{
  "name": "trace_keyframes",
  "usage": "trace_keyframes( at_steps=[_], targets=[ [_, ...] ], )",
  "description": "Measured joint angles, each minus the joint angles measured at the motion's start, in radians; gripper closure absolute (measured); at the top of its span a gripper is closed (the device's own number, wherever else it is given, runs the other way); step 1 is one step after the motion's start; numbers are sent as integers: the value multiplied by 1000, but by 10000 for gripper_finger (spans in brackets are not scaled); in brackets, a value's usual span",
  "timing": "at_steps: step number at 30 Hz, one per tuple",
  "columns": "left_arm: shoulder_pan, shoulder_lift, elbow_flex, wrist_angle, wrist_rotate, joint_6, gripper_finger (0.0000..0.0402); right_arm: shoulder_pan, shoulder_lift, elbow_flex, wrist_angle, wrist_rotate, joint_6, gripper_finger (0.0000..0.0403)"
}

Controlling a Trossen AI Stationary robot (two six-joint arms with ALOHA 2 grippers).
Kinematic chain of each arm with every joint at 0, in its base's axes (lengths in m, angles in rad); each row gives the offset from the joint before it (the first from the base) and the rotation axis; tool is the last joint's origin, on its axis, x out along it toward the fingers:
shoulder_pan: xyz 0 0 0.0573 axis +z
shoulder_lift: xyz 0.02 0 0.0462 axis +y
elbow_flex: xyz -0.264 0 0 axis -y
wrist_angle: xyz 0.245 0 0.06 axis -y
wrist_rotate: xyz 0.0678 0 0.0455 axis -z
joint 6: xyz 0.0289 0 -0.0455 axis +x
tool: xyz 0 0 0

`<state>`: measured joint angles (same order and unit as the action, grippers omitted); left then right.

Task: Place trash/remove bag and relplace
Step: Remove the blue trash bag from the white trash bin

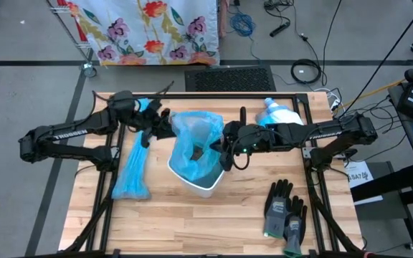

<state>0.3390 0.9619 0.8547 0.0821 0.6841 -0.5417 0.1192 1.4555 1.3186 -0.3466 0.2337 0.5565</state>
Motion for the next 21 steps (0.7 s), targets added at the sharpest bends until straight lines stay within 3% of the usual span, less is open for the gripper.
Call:
trace_keyframes(
  at_steps=[4,21],
  targets=[
    [46,-14,0,-4,-43,9,402,0,0,0,-2,0,0,403],
    [133,-98,0,-150,-30,52,401,0,0,0,-11,0,0,403]
  ],
)
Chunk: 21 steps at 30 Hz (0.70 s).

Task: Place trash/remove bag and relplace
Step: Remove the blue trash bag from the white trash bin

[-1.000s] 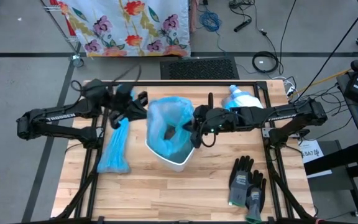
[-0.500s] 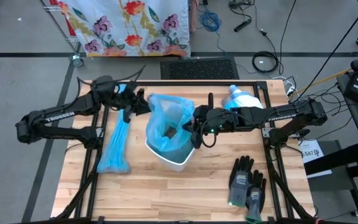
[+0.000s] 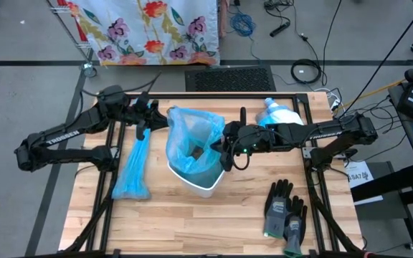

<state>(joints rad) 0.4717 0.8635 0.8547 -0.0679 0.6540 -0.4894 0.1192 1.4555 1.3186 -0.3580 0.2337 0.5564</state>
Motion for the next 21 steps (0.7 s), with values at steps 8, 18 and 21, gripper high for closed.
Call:
trace_keyframes(
  at_steps=[8,18,21],
  targets=[
    [1,1,0,8,-7,-29,359,0,0,0,0,0,4,403],
    [1,2,0,-9,0,-55,281,0,0,0,1,0,7,403],
    [14,-5,0,-45,-5,-54,280,0,0,0,1,0,10,403]
  ],
)
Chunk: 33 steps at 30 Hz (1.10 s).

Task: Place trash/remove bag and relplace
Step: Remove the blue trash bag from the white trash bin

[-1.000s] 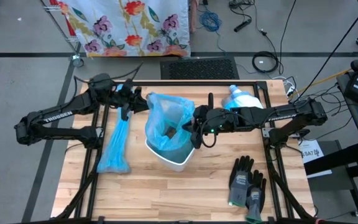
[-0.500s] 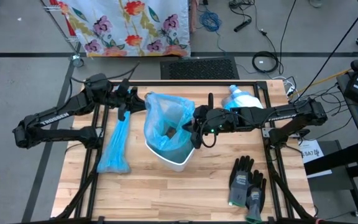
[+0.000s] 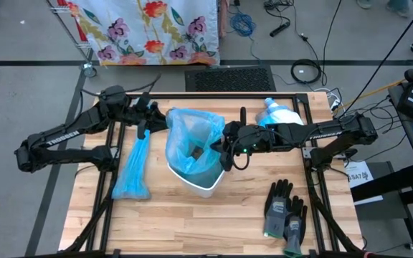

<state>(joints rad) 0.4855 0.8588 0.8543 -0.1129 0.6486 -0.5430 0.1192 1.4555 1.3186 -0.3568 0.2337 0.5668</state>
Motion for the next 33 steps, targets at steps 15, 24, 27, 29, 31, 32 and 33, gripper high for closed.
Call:
trace_keyframes(
  at_steps=[15,24,27,29,31,32,33],
  targets=[
    [83,-72,0,-53,-127,159,279,-2,0,0,0,1,14,403],
    [82,-44,0,-148,-60,221,279,-2,0,0,-1,2,12,403],
    [83,-56,0,-191,-63,285,279,-2,0,0,-1,2,12,403],
    [83,-62,0,-205,-63,315,279,-2,0,0,-1,2,12,403],
    [82,-65,0,-225,-63,346,279,-3,0,0,-1,2,13,403],
    [78,-65,0,-231,-62,365,279,-3,0,0,-1,2,14,403],
    [75,-65,0,-234,-63,384,279,-3,0,0,-1,2,15,403]
  ],
)
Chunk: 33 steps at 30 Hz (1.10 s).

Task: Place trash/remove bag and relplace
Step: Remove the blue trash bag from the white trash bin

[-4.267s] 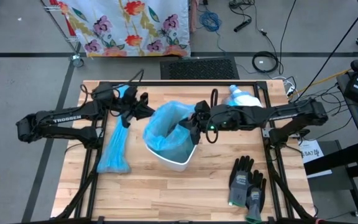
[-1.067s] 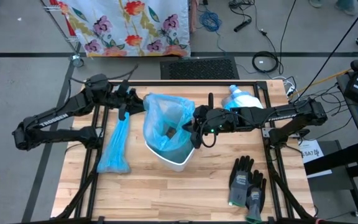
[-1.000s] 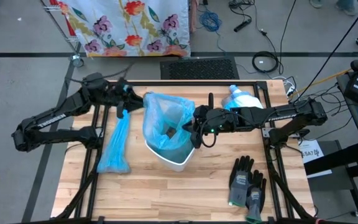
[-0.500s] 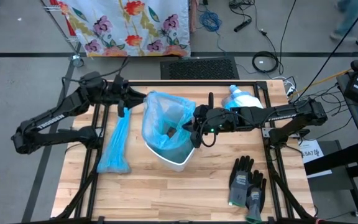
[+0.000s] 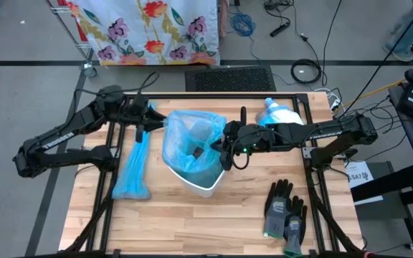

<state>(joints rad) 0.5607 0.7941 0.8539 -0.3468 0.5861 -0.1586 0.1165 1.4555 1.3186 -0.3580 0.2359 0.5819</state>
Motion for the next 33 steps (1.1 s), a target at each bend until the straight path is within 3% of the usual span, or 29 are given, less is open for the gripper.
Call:
trace_keyframes(
  at_steps=[6,15,22,28,33],
  targets=[
    [-50,29,0,56,-46,61,279,-7,0,0,-1,2,3,403],
    [-92,55,0,350,-195,60,279,-19,0,0,12,5,7,403],
    [-92,48,0,522,-185,7,279,-19,0,0,83,4,-20,403],
    [-91,47,0,476,-163,-40,279,-19,0,0,200,4,-83,403],
    [-76,-17,0,374,-241,12,279,-19,0,0,189,4,-89,403]
  ],
)
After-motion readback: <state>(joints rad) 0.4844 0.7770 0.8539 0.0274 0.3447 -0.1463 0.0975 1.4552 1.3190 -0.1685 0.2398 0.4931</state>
